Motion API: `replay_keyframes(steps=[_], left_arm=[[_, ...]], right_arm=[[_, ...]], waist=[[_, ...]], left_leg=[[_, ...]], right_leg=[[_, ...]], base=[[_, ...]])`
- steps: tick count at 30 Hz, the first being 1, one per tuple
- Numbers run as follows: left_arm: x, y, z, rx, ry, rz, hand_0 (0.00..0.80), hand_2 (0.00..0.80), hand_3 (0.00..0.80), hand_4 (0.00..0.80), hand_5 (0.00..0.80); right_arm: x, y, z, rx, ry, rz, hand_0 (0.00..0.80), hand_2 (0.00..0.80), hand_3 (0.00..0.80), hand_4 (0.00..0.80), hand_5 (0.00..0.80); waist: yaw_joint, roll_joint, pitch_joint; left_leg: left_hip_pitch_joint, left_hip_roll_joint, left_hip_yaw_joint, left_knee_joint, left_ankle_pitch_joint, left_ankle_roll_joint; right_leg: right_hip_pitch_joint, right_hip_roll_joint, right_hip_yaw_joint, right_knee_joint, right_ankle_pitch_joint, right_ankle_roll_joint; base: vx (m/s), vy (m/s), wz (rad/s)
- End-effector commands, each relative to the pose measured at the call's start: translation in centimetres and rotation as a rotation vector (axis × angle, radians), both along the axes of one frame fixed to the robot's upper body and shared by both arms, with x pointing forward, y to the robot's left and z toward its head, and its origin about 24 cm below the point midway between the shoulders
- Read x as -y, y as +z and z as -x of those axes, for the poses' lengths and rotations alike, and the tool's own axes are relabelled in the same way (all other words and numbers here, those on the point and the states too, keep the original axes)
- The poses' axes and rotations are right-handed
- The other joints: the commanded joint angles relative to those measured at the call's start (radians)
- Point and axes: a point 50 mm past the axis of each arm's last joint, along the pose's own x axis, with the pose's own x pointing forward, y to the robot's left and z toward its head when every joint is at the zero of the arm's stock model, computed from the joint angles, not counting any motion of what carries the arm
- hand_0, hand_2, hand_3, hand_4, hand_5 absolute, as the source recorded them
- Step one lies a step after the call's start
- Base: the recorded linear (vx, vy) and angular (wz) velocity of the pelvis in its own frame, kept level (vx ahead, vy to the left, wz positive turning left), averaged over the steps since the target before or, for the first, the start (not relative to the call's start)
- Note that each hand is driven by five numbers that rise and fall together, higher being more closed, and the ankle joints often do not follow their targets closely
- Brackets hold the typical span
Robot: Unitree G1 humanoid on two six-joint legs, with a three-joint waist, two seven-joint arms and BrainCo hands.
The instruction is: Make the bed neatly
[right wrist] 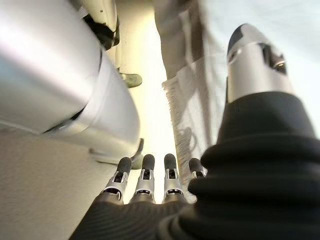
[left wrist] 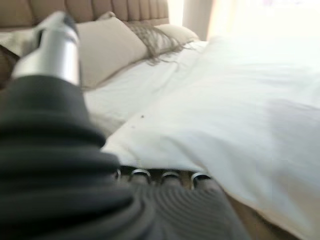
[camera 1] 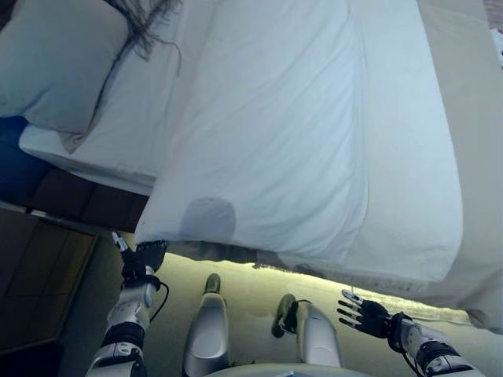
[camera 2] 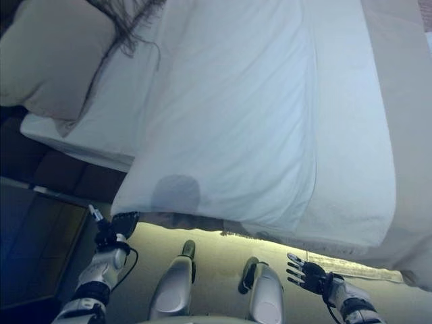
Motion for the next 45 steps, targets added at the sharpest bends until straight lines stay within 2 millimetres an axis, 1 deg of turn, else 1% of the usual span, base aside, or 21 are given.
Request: replay_keyframes(steps=[1, 4, 7, 10, 14, 17, 21, 24, 25, 27, 30, 33, 35, 36, 38, 39, 41, 43, 45], left_arm=[[-10.7, 1.8, 7.4, -0.026, 0.363, -0.183, 0.000, 0.000, 0.000, 0.000, 0.000], [-13.2, 2.5, 9.6, -0.041, 0.443, -0.209, 0.000, 0.000, 0.000, 0.000, 0.000], [-15.1, 3.4, 11.3, -0.050, 0.497, -0.235, 0.000, 0.000, 0.000, 0.000, 0.000], [-16.5, 4.5, 12.3, -0.069, 0.514, -0.277, 0.000, 0.000, 0.000, 0.000, 0.000], [-18.7, 6.6, 13.2, -0.083, 0.576, -0.319, 0.000, 0.000, 0.000, 0.000, 0.000], [-20.1, 7.8, 14.7, -0.117, 0.625, -0.346, 0.000, 0.000, 0.000, 0.000, 0.000], [-21.7, 9.1, 16.1, -0.171, 0.682, -0.362, 0.000, 0.000, 0.000, 0.000, 0.000], [-22.2, 9.4, 17.2, -0.202, 0.730, -0.349, 0.000, 0.000, 0.000, 0.000, 0.000], [-22.5, 9.4, 17.9, -0.215, 0.750, -0.340, 0.000, 0.000, 0.000, 0.000, 0.000], [-22.5, 9.2, 18.6, -0.225, 0.770, -0.321, 0.000, 0.000, 0.000, 0.000, 0.000], [-22.4, 9.0, 18.5, -0.241, 0.753, -0.292, 0.000, 0.000, 0.000, 0.000, 0.000], [-21.4, 7.7, 17.9, -0.290, 0.627, -0.276, 0.000, 0.000, 0.000, 0.000, 0.000], [-21.1, 7.4, 17.3, -0.305, 0.573, -0.260, 0.000, 0.000, 0.000, 0.000, 0.000], [-20.6, 7.2, 16.5, -0.310, 0.505, -0.256, 0.000, 0.000, 0.000, 0.000, 0.000], [-20.1, 6.7, 15.7, -0.331, 0.451, -0.238, 0.000, 0.000, 0.000, 0.000, 0.000], [-20.0, 6.7, 15.7, -0.331, 0.451, -0.238, 0.000, 0.000, 0.000, 0.000, 0.000], [-19.2, 5.3, 16.2, -0.368, 0.424, -0.189, 0.000, 0.000, 0.000, 0.000, 0.000], [-18.7, 4.7, 16.5, -0.378, 0.414, -0.177, 0.000, 0.000, 0.000, 0.000, 0.000], [-17.8, 3.5, 16.9, -0.397, 0.387, -0.148, 0.000, 0.000, 0.000, 0.000, 0.000]], right_arm=[[0.3, -1.1, 2.9, -0.051, -0.076, -0.016, 0.000, 0.000, 0.000, 0.000, 0.000], [0.5, -1.5, 3.9, -0.066, -0.095, -0.013, 0.000, 0.000, 0.000, 0.000, 0.000], [1.1, -1.7, 5.2, -0.091, -0.119, -0.001, 0.000, 0.000, 0.000, 0.000, 0.000], [2.0, -1.8, 6.5, -0.119, -0.146, 0.014, 0.000, 0.000, 0.000, 0.000, 0.000], [2.8, -1.7, 7.7, -0.149, -0.169, 0.031, 0.000, 0.000, 0.000, 0.000, 0.000], [2.8, -1.8, 8.1, -0.155, -0.174, 0.035, 0.000, 0.000, 0.000, 0.000, 0.000], [2.9, -1.9, 8.6, -0.164, -0.160, 0.038, 0.000, 0.000, 0.000, 0.000, 0.000], [3.0, -1.9, 8.8, -0.167, -0.152, 0.043, 0.000, 0.000, 0.000, 0.000, 0.000], [3.2, -1.7, 8.7, -0.166, -0.148, 0.046, 0.000, 0.000, 0.000, 0.000, 0.000], [3.3, -1.7, 8.6, -0.162, -0.137, 0.050, 0.000, 0.000, 0.000, 0.000, 0.000], [3.1, -1.7, 8.3, -0.157, -0.120, 0.052, 0.000, 0.000, 0.000, 0.000, 0.000], [2.6, -1.7, 7.5, -0.135, -0.086, 0.043, 0.000, 0.000, 0.000, 0.000, 0.000], [2.4, -1.7, 7.1, -0.123, -0.071, 0.041, 0.000, 0.000, 0.000, 0.000, 0.000], [2.0, -1.7, 6.5, -0.105, -0.059, 0.036, 0.000, 0.000, 0.000, 0.000, 0.000], [1.6, -1.6, 5.7, -0.081, -0.057, 0.026, 0.000, 0.000, 0.000, 0.000, 0.000], [1.6, -1.6, 5.7, -0.081, -0.058, 0.026, 0.000, 0.000, 0.000, 0.000, 0.000], [1.2, -1.4, 4.8, -0.062, -0.058, 0.016, 0.000, 0.000, 0.000, 0.000, 0.000], [1.2, -1.3, 4.6, -0.058, -0.057, 0.012, 0.000, 0.000, 0.000, 0.000, 0.000], [1.4, -1.2, 4.4, -0.056, -0.064, 0.010, 0.000, 0.000, 0.000, 0.000, 0.000]], waist=[[0.067, -0.032, -0.047], [0.071, -0.021, -0.066], [0.079, -0.011, -0.080], [0.086, -0.005, -0.089], [0.097, -0.002, -0.095], [0.103, -0.003, -0.100], [0.108, -0.007, -0.113], [0.113, -0.009, -0.115], [0.116, -0.011, -0.113], [0.122, -0.018, -0.106], [0.129, -0.031, -0.093], [0.135, -0.054, -0.075], [0.138, -0.061, -0.070], [0.140, -0.070, -0.062], [0.143, -0.078, -0.053], [0.143, -0.078, -0.053], [0.143, -0.083, -0.046], [0.140, -0.085, -0.044], [0.137, -0.084, -0.042]], left_leg=[[-0.031, -0.077, 0.001, 0.099, -0.062, 0.084], [-0.008, -0.075, -0.005, 0.082, -0.060, 0.081], [0.008, -0.075, -0.012, 0.071, -0.060, 0.077], [0.017, -0.076, -0.020, 0.062, -0.058, 0.072], [0.024, -0.077, -0.029, 0.053, -0.055, 0.066], [0.027, -0.080, -0.035, 0.044, -0.052, 0.065], [0.040, -0.079, -0.037, 0.020, -0.047, 0.063], [0.036, -0.079, -0.036, 0.022, -0.049, 0.062], [0.031, -0.079, -0.035, 0.028, -0.053, 0.061], [0.019, -0.079, -0.032, 0.044, -0.060, 0.061], [-0.003, -0.081, -0.029, 0.073, -0.071, 0.062], [-0.022, -0.078, -0.025, 0.098, -0.079, 0.065], [-0.028, -0.076, -0.024, 0.106, -0.083, 0.065], [-0.037, -0.075, -0.025, 0.114, -0.084, 0.067], [-0.046, -0.075, -0.027, 0.120, -0.084, 0.069], [-0.046, -0.075, -0.027, 0.120, -0.084, 0.069], [-0.052, -0.074, -0.027, 0.123, -0.083, 0.068], [-0.054, -0.073, -0.026, 0.127, -0.084, 0.068], [-0.055, -0.073, -0.023, 0.130, -0.086, 0.068]], right_leg=[[0.120, -0.055, 0.012, -0.209, 0.133, 0.068], [0.150, -0.054, 0.006, -0.228, 0.127, 0.068], [0.174, -0.054, -0.003, -0.242, 0.121, 0.068], [0.191, -0.053, -0.011, -0.252, 0.116, 0.067], [0.208, -0.055, -0.023, -0.270, 0.120, 0.071], [0.215, -0.058, -0.028, -0.286, 0.127, 0.077], [0.232, -0.061, -0.036, -0.317, 0.137, 0.087], [0.234, -0.065, -0.039, -0.322, 0.140, 0.091], [0.231, -0.067, -0.040, -0.319, 0.139, 0.092], [0.224, -0.070, -0.042, -0.308, 0.136, 0.092], [0.207, -0.075, -0.043, -0.285, 0.135, 0.091], [0.193, -0.078, -0.045, -0.266, 0.142, 0.097], [0.192, -0.078, -0.047, -0.263, 0.145, 0.100], [0.186, -0.078, -0.049, -0.259, 0.149, 0.102], [0.181, -0.076, -0.051, -0.258, 0.155, 0.105], [0.181, -0.076, -0.051, -0.258, 0.155, 0.105], [0.178, -0.073, -0.051, -0.259, 0.157, 0.104], [0.176, -0.071, -0.048, -0.258, 0.157, 0.103], [0.176, -0.066, -0.045, -0.260, 0.154, 0.098]], base=[[0.085, 0.019, 0.07], [0.073, 0.037, 0.06], [0.048, 0.052, 0.05], [0.018, 0.064, 0.08], [-0.013, 0.074, 0.05], [-0.034, 0.089, 0.03], [-0.025, 0.084, 0.03], [-0.037, 0.088, 0.02], [-0.040, 0.076, 0.00], [-0.063, 0.069, 0.01], [-0.074, 0.024, 0.03], [-0.056, -0.041, 0.06], [-0.040, -0.053, 0.16], [-0.044, -0.066, 0.19], [-0.049, -0.087, 0.22], [-0.048, -0.074, 0.18], [-0.042, -0.044, 0.18], [-0.025, -0.016, 0.20], [-0.026, -0.008, 0.19]])
